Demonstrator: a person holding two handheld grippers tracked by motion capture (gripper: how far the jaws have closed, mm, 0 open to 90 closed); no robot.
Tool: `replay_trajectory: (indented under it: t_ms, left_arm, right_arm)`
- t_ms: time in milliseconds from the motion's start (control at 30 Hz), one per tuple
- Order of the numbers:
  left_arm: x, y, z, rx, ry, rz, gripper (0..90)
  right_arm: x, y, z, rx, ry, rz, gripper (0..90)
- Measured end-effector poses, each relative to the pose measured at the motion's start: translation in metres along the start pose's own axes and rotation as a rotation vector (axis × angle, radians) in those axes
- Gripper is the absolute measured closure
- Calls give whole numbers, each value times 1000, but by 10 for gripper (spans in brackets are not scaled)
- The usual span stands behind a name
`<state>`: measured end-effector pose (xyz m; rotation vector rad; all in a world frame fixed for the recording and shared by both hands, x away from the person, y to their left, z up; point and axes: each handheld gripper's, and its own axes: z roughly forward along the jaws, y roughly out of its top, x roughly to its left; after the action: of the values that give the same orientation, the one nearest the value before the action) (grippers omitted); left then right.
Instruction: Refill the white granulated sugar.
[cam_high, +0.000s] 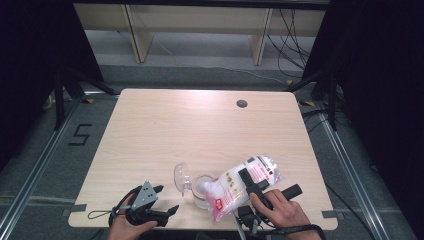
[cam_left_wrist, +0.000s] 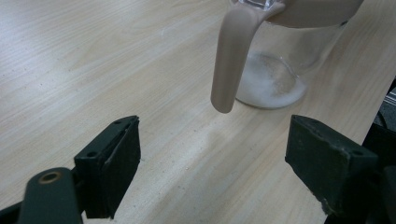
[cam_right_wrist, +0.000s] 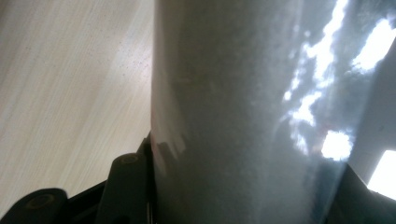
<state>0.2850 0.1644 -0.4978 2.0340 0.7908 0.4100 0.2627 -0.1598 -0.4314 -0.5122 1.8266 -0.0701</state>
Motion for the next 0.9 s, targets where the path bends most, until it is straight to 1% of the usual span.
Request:
replay_trajectory:
  t_ms: [33,67,100,133,167,200,233,267,300,367,400,433,467,500,533,567,600,633,667,767,900]
  left_arm:
    - [0,0,0,1,-4,2,177]
    - [0,0,1,-6,-9,-8,177]
    - [0,0,1,-6,-9,-8,177]
    - [0,0,1,6,-7,3,177]
    - [0,0,1,6,-7,3,177]
    - [0,0,1,4,-7,1,177]
    - [0,0,1,-8,-10,-9,177]
    - [0,0,0,-7,-6,-1,177]
    - [-1,0,1,-18,-7,-8,177]
    - [-1,0,1,-15,-8,-12,177]
    - [0,0,0,0,-6,7,177]
    - [0,0,0,0,-6,7,177]
    - [0,0,0,-4,-6,5,177]
    - [0,0,0,3,-4,9,177]
    - [-1,0,0,-11,-6,-1,177]
    - [1,1,0,-15,-9,22,177]
    - [0,1,1,-18,-9,14,177]
    - [0,1,1,-16,-9,18,177]
    - [1,1,-1,8,2,19,177]
    - [-1,0,0,5,-16,1,177]
    - [0,0,0,5,-10,3,177]
  right_arm:
    - [-2,0,1,-10,-2,-29,526]
    - [-4,-1,2,-24,-6,-62,526]
    - [-3,-1,2,-17,-7,-51,527]
    - [-4,-2,2,-23,-8,-74,527]
    - [-4,-3,1,-17,-8,-73,527]
    - [-1,-4,0,8,-4,-29,527]
    - [-4,-4,0,-3,-9,-73,528]
    - [-3,-4,-1,4,-5,-59,528]
    - [-3,-5,-1,1,-5,-63,528]
    - [-4,-4,-1,-4,-7,-68,529]
    - [-4,-3,-1,-6,-6,-73,529]
    - [-4,-3,-1,-6,-6,-73,529]
    - [-3,-2,0,-16,-5,-56,530]
    - [-3,-2,0,-20,1,-48,530]
    - [-4,-1,0,-25,-1,-57,530]
    - [-3,-1,0,-16,1,-50,530]
    - [-3,-1,0,-19,-2,-42,530]
    - [-3,-1,0,-20,-2,-45,530]
    - [-4,0,1,-26,-1,-54,531]
    - [-4,-1,1,-28,0,-45,531]
    - [-5,-3,1,-15,-5,-50,532]
